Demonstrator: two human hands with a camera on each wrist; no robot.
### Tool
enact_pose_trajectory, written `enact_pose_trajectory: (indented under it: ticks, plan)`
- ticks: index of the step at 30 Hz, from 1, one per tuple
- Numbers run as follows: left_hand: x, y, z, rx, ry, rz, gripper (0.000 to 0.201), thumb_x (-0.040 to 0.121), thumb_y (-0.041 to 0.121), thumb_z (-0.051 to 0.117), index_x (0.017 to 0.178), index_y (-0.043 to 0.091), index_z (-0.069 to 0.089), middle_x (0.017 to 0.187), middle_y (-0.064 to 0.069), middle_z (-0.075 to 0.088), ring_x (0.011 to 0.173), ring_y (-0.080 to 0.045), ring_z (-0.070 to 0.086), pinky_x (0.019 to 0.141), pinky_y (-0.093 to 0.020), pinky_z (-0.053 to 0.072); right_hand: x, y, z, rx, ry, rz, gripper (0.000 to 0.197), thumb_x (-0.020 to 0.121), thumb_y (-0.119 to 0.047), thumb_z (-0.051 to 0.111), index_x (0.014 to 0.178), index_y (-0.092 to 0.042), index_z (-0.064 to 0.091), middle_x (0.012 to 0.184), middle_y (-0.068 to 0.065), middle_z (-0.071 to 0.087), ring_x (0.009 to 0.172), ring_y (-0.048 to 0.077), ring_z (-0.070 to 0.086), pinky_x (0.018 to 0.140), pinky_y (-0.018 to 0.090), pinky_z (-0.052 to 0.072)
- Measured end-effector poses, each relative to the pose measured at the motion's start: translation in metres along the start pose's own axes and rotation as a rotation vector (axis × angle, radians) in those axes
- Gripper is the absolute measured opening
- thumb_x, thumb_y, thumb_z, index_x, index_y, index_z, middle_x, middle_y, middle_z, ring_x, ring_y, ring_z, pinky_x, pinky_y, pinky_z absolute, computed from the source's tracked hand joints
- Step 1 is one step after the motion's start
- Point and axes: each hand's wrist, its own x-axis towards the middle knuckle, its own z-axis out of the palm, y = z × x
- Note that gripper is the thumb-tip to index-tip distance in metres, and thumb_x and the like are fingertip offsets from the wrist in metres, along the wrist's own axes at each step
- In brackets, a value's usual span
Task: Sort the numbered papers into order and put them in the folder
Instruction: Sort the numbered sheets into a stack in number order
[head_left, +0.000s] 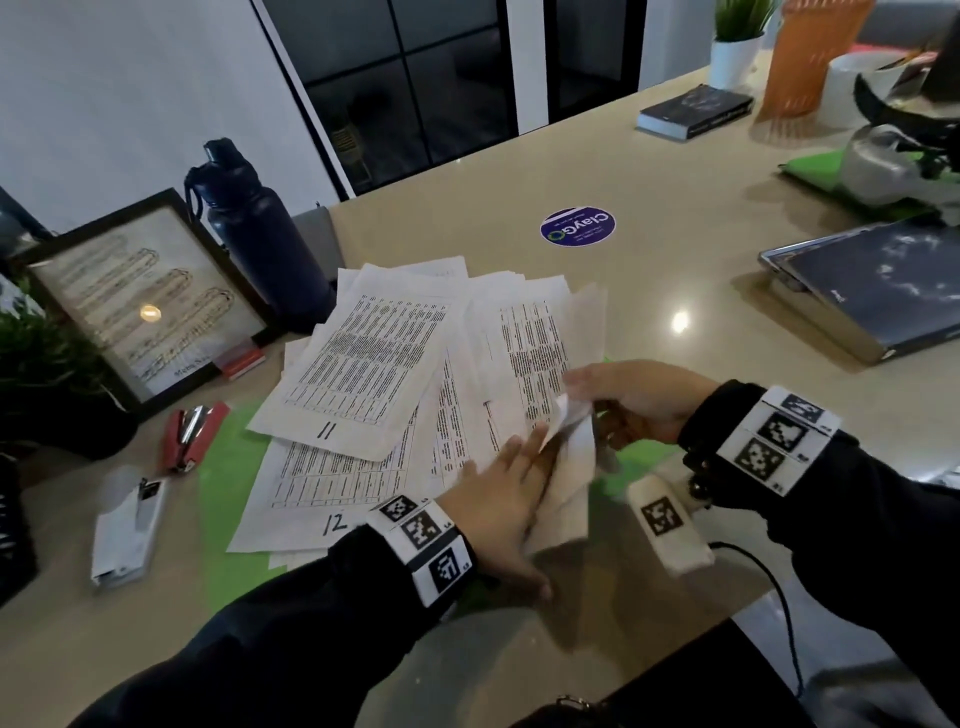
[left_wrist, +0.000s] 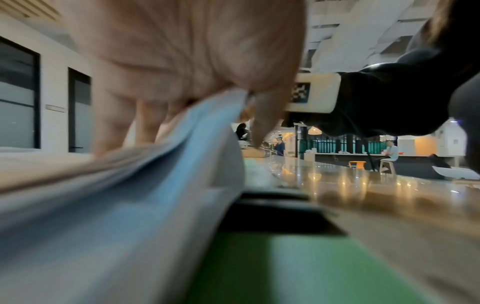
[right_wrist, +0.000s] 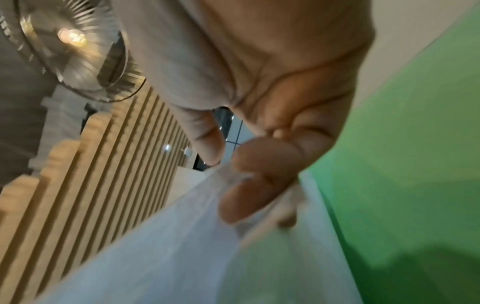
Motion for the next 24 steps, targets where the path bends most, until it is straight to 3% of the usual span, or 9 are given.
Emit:
enact_pose_trajectory:
  ticks: [3,5,6,8,11,14,17,20,24]
  plan:
    - [-0.003,-0.004,-0.01,-0.303,0.421,-0.024,0.086,0.083,0.032,0.056,0.15,0.016,0.005,0.151,-0.014,0.029,0.117,-0.035,0.053,0.093,-0.042,0.047,0.002,-0.021,-0.005,0.216,0.016,-0.092,0.013,0.098,-0.022,0.04,0.107,-0.017,0.047,0.069,0.011,0.053,0.043,0.018,0.061,0.035,0.017,0.041]
    - [-0.006,-0.009,-0.021,-0.428,0.678,-0.133,0.054,0.088,0.028,0.04,0.138,0.008,0.039,0.122,-0.018,0.059,0.101,-0.034,0.061,0.083,-0.033,0.046,0.006,-0.03,-0.011,0.283,0.091,-0.167,0.017,0.099,-0.02,0.039,0.115,-0.027,0.04,0.073,0.01,0.053,0.049,0.02,0.063,0.039,0.02,0.046]
    - [-0.006,-0.014,-0.025,-0.479,0.745,-0.191,0.047,0.09,0.031,0.037,0.124,0.003,0.053,0.108,-0.02,0.065,0.096,-0.034,0.063,0.078,-0.03,0.045,0.009,-0.03,-0.014,0.233,0.151,-0.201,0.025,0.098,-0.018,0.041,0.121,-0.028,0.037,0.079,0.012,0.056,0.054,0.023,0.063,0.044,0.024,0.049]
    - [-0.007,-0.026,-0.028,-0.586,0.828,-0.277,0.047,0.089,0.034,0.037,0.107,-0.001,0.062,0.096,-0.024,0.068,0.091,-0.035,0.065,0.077,-0.034,0.049,0.014,-0.026,-0.016,0.035,0.253,-0.228,0.043,0.096,-0.014,0.046,0.136,-0.023,0.032,0.089,0.017,0.06,0.066,0.027,0.06,0.057,0.032,0.052]
    - [-0.009,-0.038,-0.03,-0.702,0.878,-0.345,0.041,0.097,0.03,0.044,0.099,-0.005,0.066,0.093,-0.027,0.068,0.09,-0.036,0.065,0.071,-0.031,0.046,0.019,-0.009,-0.015,-0.178,0.225,-0.118,0.052,0.094,-0.018,0.053,0.141,-0.017,0.03,0.094,0.016,0.06,0.072,0.024,0.056,0.061,0.034,0.049]
    - [-0.013,-0.036,-0.032,-0.77,0.85,-0.314,0.038,0.099,0.021,0.041,0.098,-0.009,0.064,0.095,-0.03,0.066,0.093,-0.033,0.064,0.067,-0.026,0.036,0.019,-0.001,-0.009,-0.12,0.138,-0.016,0.047,0.095,-0.035,0.048,0.137,-0.019,0.034,0.101,0.017,0.06,0.077,0.027,0.058,0.064,0.035,0.05]
    - [-0.012,-0.033,-0.031,-0.728,0.799,-0.301,0.045,0.098,0.027,0.043,0.088,-0.013,0.062,0.086,-0.034,0.064,0.084,-0.041,0.063,0.064,-0.031,0.033,0.021,-0.001,-0.009,-0.022,0.175,-0.006,0.044,0.094,-0.047,0.043,0.128,-0.018,0.041,0.102,0.018,0.061,0.077,0.03,0.06,0.065,0.039,0.053]
    - [-0.006,-0.032,-0.029,-0.637,0.732,-0.269,0.062,0.085,0.044,0.034,0.087,-0.01,0.065,0.084,-0.027,0.067,0.082,-0.035,0.064,0.067,-0.033,0.041,0.021,-0.003,-0.011,0.008,0.182,-0.013,0.048,0.094,-0.048,0.042,0.122,-0.01,0.05,0.098,0.018,0.06,0.071,0.029,0.061,0.059,0.037,0.055]
    - [-0.004,-0.033,-0.028,-0.533,0.747,-0.245,0.056,0.08,0.036,0.03,0.098,-0.003,0.065,0.091,-0.02,0.068,0.086,-0.031,0.062,0.068,-0.029,0.038,0.023,-0.002,-0.017,-0.051,0.318,-0.036,0.039,0.096,-0.036,0.044,0.119,-0.006,0.053,0.1,0.016,0.063,0.072,0.028,0.061,0.056,0.031,0.05]
